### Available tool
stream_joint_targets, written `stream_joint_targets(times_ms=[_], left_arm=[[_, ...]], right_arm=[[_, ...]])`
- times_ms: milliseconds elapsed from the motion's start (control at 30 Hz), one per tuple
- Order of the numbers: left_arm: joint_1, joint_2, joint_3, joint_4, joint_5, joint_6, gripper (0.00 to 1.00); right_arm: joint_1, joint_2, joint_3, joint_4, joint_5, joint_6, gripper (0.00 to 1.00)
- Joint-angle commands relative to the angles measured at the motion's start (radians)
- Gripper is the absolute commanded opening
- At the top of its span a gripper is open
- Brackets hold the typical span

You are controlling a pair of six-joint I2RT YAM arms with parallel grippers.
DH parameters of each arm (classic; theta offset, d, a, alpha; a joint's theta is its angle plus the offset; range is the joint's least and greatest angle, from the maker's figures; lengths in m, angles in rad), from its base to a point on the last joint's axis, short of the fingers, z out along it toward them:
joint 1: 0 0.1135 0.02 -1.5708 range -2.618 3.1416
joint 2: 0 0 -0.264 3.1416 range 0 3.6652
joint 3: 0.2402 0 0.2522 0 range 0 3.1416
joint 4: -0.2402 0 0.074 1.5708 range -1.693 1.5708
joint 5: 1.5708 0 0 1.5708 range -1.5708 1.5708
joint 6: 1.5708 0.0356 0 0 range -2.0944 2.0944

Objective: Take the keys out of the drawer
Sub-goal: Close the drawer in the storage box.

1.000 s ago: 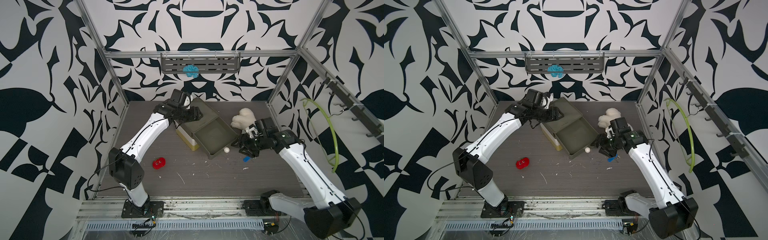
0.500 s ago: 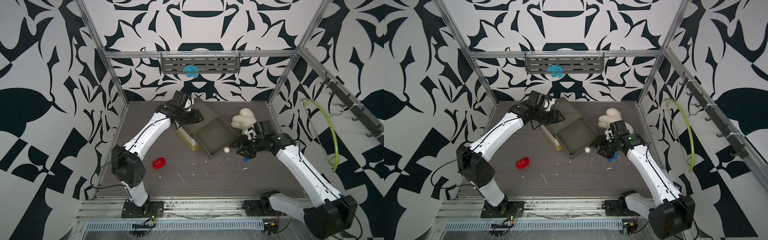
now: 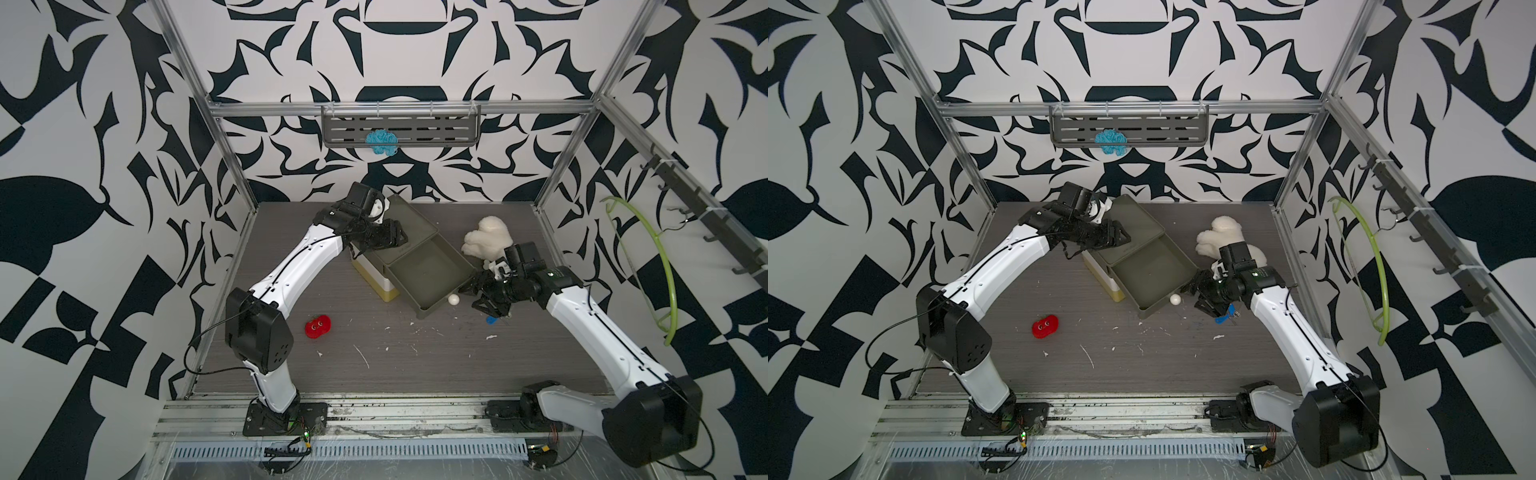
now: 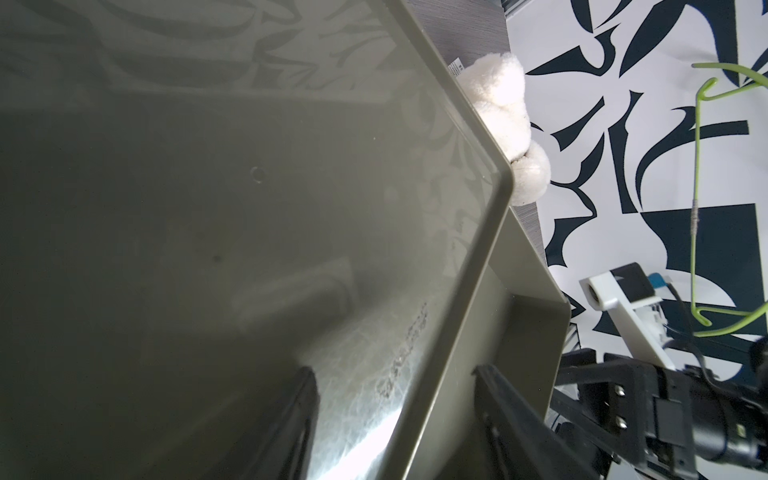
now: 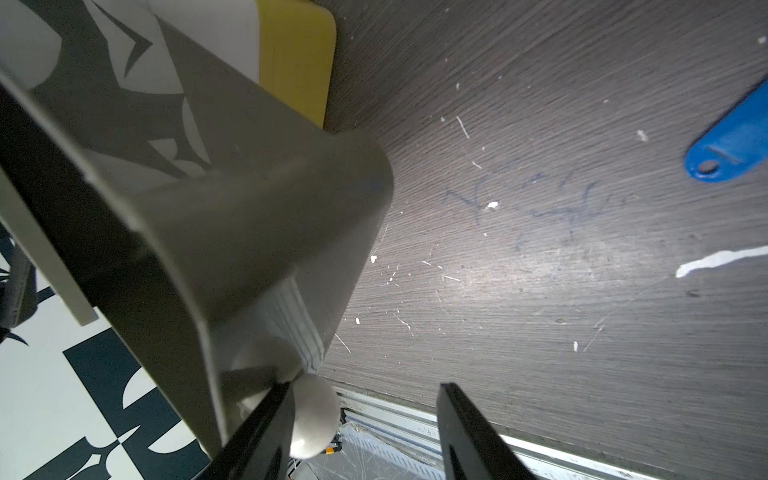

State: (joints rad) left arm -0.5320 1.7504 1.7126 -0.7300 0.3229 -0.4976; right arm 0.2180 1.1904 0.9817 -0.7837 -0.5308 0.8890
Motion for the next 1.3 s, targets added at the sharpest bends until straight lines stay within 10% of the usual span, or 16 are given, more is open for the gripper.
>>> stream_joint_targets(times_ms=[0, 1267], left_arm=[[0.004, 0.027, -0.018, -0.036, 0.01, 0.019, 0.65], [0.004, 0.009, -0.058, -0.038, 0.028, 0.028, 0.66]], right_arm=[[-0.004, 0.008, -0.001, 0.069, -0.006, 0.02, 0.61], [0.058, 0.257, 0.103, 0.47, -0.034, 0.124, 0.6]])
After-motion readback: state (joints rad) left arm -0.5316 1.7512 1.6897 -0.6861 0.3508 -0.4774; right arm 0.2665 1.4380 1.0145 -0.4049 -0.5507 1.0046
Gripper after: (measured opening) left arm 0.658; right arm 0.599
